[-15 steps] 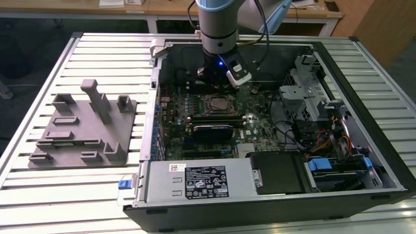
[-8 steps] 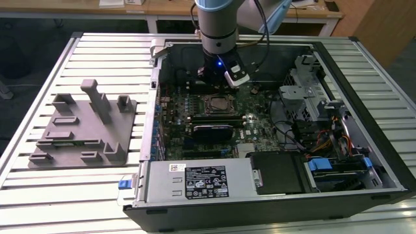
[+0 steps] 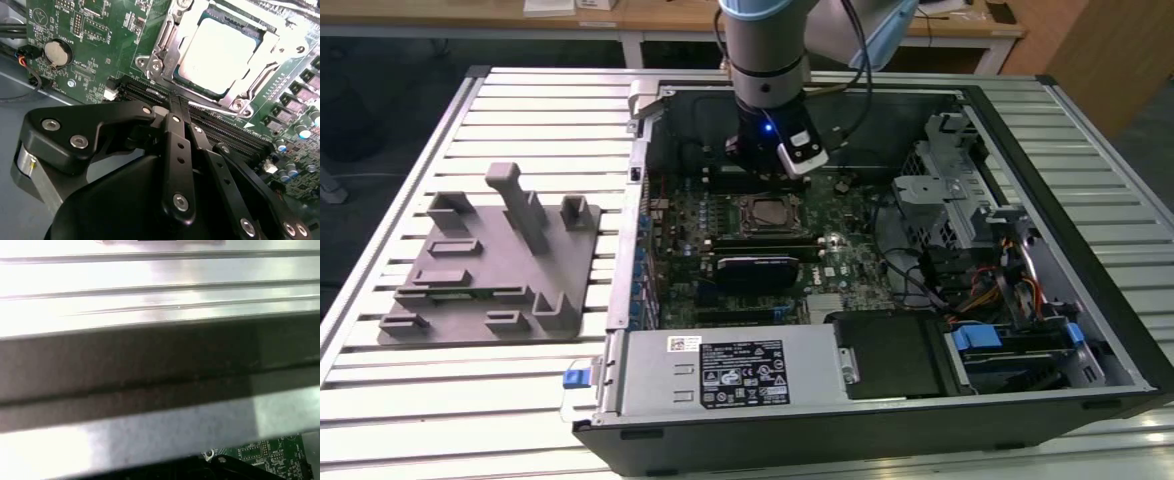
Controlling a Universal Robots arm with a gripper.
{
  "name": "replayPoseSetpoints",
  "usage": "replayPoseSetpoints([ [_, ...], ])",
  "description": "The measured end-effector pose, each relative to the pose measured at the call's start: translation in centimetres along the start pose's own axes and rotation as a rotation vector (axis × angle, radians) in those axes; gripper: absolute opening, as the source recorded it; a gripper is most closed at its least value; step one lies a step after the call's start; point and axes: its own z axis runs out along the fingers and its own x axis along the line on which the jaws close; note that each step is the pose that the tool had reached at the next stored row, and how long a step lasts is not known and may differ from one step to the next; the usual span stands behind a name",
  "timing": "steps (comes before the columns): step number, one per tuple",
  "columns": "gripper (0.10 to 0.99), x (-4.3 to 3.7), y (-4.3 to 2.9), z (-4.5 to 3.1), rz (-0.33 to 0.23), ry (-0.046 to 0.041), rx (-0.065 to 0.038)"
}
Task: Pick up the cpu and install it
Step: 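Install the first cpu locking lever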
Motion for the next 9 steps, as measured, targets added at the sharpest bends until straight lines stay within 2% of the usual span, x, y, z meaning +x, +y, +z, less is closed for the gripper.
replayPoseSetpoints([
  [6,0.106,0.28,0.03,0.03,0.027,-0.0043,0.004],
  [9,0.106,0.32,0.02,0.09,0.067,-0.0107,0.01],
])
